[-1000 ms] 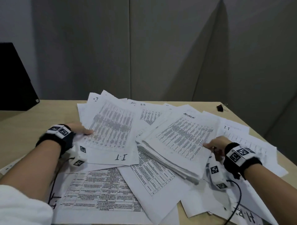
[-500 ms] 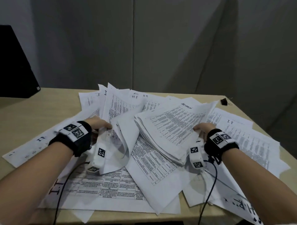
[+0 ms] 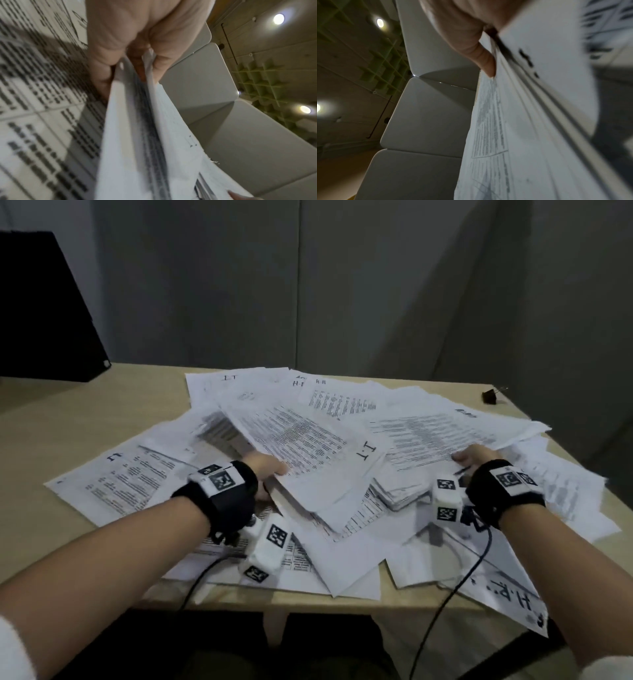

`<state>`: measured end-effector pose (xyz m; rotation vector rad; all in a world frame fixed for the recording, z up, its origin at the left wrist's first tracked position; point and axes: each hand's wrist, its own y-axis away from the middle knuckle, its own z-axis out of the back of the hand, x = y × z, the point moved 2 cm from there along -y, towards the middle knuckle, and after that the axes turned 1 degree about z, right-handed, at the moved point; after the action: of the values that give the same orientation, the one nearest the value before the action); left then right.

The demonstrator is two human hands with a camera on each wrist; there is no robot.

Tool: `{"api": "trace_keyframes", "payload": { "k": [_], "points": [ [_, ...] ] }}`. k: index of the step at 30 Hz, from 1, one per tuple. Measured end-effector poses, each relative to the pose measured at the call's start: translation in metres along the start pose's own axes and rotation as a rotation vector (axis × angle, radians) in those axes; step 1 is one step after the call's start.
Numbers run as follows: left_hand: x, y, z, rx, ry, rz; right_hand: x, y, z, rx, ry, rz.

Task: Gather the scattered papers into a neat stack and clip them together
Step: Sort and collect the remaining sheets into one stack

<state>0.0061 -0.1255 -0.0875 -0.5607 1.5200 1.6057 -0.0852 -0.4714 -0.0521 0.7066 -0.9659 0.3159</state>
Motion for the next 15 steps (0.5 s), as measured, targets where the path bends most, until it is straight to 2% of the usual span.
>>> {"api": "trace_keyframes", "payload": {
  "k": [4,6,9,10,12,15],
  "points": [
    [-0.016,0.009,0.013,-0.248,-0.185,-0.209,-0.002,0.009,-0.004,0.081,-0.082,0.027],
    [-0.027,0.008,0.039,-0.348,-0.168,-0.301,-0.002,0.005,-0.002,0.093,-0.094,0.044],
    [-0.041,-0.003,0.093,-0.484,-0.14,-0.314,-0.002,0.004,0.005,0.094,-0.004,0.103],
    [-0.044,-0.007,0.109,-0.503,-0.173,-0.277,-0.002,0.0,0.006,0.108,-0.002,0.07],
    [-0.048,-0.011,0.13,-0.468,-0.274,-0.231,-0.001,0.001,0.005,0.191,0.183,0.103],
    [-0.049,-0.026,0.144,-0.417,-0.412,-0.223,0.002,0.012,-0.009,0.283,0.382,0.131]
  ]
}}
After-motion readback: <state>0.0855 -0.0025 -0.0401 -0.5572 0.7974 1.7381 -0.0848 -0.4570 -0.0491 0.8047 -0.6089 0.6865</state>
